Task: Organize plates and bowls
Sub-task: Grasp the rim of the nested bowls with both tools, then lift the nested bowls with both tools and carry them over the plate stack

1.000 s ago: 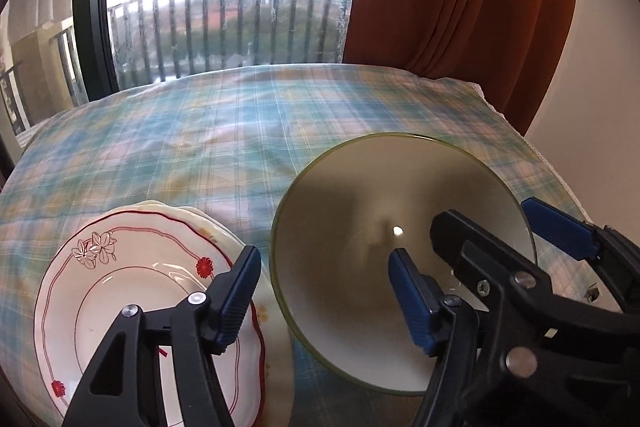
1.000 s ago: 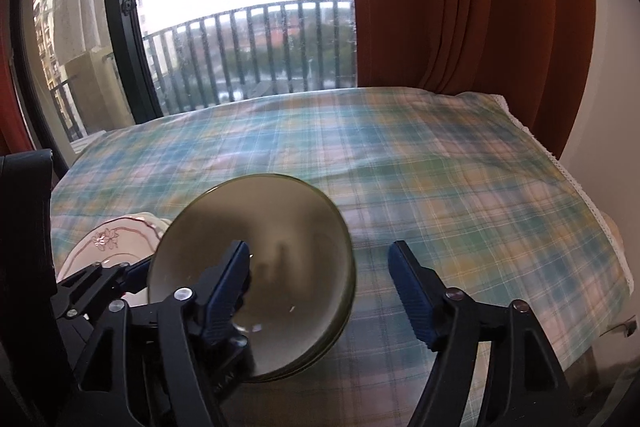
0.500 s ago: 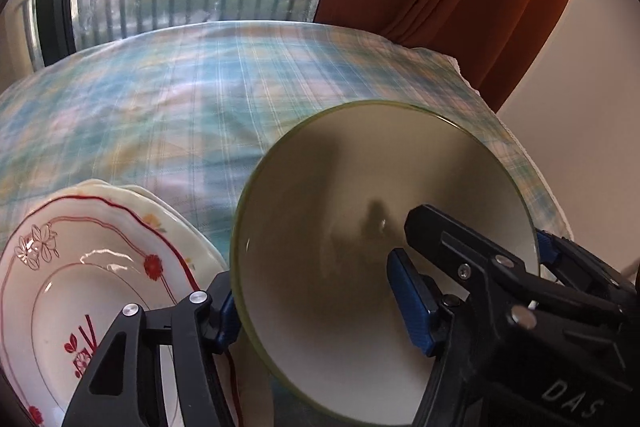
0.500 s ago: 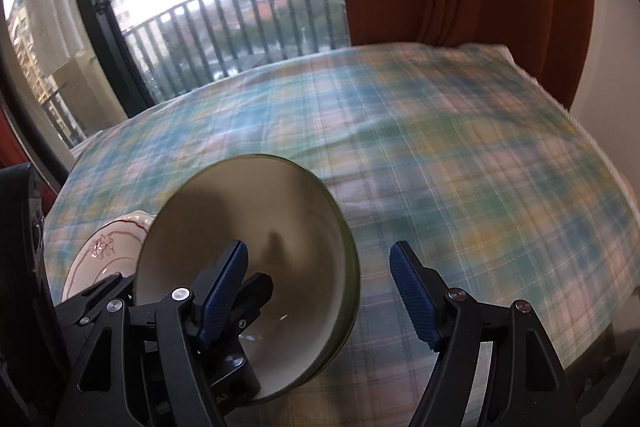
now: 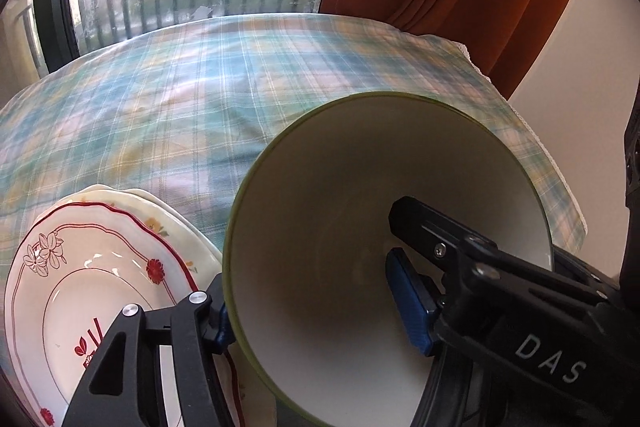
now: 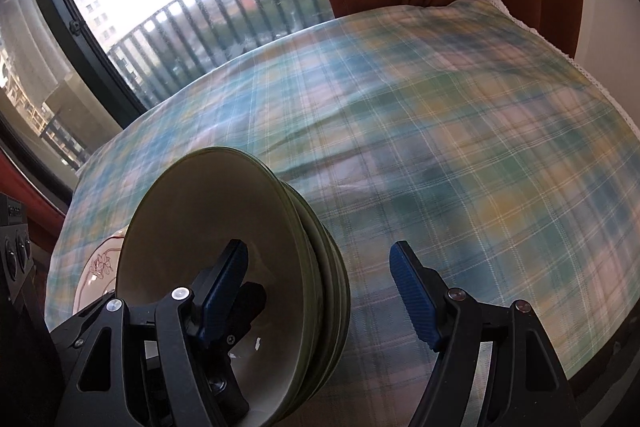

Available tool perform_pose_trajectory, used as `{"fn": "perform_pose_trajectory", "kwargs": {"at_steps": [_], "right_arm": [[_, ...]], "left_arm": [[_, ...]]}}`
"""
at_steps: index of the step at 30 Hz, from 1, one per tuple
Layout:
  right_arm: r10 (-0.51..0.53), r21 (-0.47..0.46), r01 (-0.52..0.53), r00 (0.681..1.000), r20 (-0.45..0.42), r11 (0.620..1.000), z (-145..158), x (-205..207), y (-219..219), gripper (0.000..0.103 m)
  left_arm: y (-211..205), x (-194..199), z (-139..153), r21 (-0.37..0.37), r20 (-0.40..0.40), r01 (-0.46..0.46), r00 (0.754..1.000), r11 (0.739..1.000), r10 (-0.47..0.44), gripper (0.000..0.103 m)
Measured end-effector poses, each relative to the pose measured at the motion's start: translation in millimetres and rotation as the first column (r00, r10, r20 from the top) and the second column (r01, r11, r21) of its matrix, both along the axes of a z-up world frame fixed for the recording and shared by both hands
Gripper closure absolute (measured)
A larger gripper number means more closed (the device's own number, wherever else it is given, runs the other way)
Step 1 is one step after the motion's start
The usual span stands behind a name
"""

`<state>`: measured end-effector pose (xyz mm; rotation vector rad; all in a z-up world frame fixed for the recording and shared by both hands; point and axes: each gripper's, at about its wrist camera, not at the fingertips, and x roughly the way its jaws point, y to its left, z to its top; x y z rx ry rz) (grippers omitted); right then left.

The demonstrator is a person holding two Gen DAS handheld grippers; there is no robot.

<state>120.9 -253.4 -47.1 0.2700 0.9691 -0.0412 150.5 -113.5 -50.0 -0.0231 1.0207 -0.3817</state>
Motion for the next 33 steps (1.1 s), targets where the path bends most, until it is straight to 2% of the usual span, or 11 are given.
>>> {"fn": "perform_pose_trajectory", "kwargs": {"at_steps": [5, 7, 11, 13, 24, 33], "right_arm": [[0.019, 0.039, -0.018, 0.999, -0.035, 0.999, -5.4, 9.4, -0.1, 0.028], [0.031, 0.087, -0.026, 0.998, -0.057, 0.996, -9.1, 12.4, -0.6, 0.03], [0.059, 0.145, -0.044, 0.993, -0.098, 0.988, -12.5, 13.3, 0.9, 0.041], [0.061, 0.126, -0.048, 0.993, -0.098, 0.991, -11.0, 12.5, 3.6, 0.042], [-0.004, 0.075, 0.014, 0.992, -0.127, 0.997, -9.7, 13.4, 8.9, 0.043], [-0.039, 0.057, 0.047, 0.988, -0.146, 0.997, -3.3, 6.6, 12.6, 0.043]], "left_arm": [[0.5, 0.9, -0.1, 0.008, -0.01, -0.013, 1.0, 1.0, 0.013, 0.037], [-0.2, 0.2, 0.5, 0.022, -0.007, -0.012, 1.0, 1.0, 0.013, 0.037], [-3.6, -3.4, 1.9, 0.059, 0.016, -0.01, 1.0, 0.998, 0.01, 0.039], [-3.7, -4.7, 1.8, 0.059, 0.014, -0.011, 1.0, 0.998, 0.011, 0.041], [-4.1, -0.4, 2.5, 0.072, -0.01, 0.019, 1.0, 0.997, -0.018, 0.042], [0.4, -4.7, 8.2, 0.034, -0.03, 0.042, 0.999, 0.999, -0.04, 0.042]]}}
